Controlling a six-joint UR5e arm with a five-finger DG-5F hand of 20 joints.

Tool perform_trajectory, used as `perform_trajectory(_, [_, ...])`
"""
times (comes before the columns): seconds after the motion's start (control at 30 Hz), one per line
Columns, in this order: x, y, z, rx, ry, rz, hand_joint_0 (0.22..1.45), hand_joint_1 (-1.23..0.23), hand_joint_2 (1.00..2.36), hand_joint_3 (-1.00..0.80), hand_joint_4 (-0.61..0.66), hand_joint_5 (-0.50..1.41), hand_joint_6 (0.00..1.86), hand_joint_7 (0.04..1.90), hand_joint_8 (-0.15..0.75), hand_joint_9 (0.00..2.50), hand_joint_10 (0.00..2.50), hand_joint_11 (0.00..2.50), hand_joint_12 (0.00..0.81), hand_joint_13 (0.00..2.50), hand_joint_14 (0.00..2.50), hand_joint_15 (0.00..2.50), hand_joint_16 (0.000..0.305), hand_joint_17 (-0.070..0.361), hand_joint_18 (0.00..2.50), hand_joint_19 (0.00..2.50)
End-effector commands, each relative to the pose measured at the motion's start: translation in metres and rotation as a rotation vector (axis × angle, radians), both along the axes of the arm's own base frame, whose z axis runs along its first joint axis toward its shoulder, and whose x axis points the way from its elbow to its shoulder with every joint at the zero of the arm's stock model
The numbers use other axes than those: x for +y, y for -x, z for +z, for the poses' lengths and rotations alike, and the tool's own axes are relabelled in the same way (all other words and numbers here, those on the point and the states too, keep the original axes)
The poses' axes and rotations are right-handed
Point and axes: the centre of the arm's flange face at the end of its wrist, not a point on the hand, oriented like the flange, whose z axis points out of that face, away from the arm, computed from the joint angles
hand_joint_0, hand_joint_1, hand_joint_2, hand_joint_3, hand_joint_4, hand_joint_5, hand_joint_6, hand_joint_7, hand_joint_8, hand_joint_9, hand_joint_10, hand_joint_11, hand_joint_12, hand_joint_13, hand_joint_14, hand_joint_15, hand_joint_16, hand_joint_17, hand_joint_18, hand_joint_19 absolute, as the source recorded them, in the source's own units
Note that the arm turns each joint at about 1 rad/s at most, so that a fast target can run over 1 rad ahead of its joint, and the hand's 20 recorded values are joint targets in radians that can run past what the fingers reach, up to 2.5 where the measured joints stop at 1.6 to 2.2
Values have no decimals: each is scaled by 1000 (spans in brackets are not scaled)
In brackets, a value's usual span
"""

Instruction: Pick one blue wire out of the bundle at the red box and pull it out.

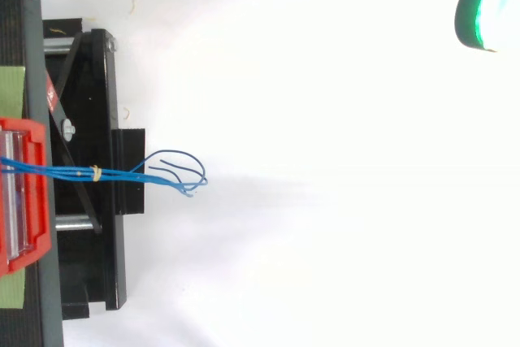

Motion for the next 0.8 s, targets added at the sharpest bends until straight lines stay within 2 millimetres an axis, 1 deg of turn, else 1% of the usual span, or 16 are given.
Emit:
perform_trajectory(0.0, [1,-2,0,-9,21,5,540,-498,1007,-427,348,-212,503,882,371,463,6,238,459,430,5,153,62,139,494,270])
perform_trajectory(0.27, [2,-1,0,3,27,7,539,-499,1007,-425,349,-211,503,887,371,465,6,241,460,441,5,161,62,140,501,281])
perform_trajectory(0.47, [2,-2,0,3,79,10,539,-499,1007,-425,355,-207,503,893,376,484,7,247,462,464,6,172,63,141,520,299])
perform_trajectory(0.5, [0,-3,-1,8,109,1,539,-499,1007,-423,356,-207,503,897,377,483,7,252,462,465,6,180,63,141,524,301])
perform_trajectory(0.6, [1,-7,-9,24,113,-14,539,-499,1007,-424,358,-206,503,900,376,485,9,246,463,472,6,175,63,141,528,305])
perform_trajectory(0.63, [0,-9,-15,35,112,-17,539,-499,1006,-423,359,-205,503,900,375,485,7,247,463,472,6,174,63,141,529,311])
perform_trajectory(0.7, [1,-12,-18,34,106,-18,539,-499,1006,-425,363,-203,503,900,376,487,7,256,463,483,6,184,63,142,538,310])
perform_trajectory(0.73, [3,-20,-27,36,102,-17,538,-499,1008,-422,362,-203,503,900,377,488,7,256,465,487,6,190,63,143,538,313])
perform_trajectory(0.77, [4,-21,-30,39,100,-15,539,-499,1007,-423,364,-203,503,902,377,490,9,255,464,488,6,188,63,143,540,321])
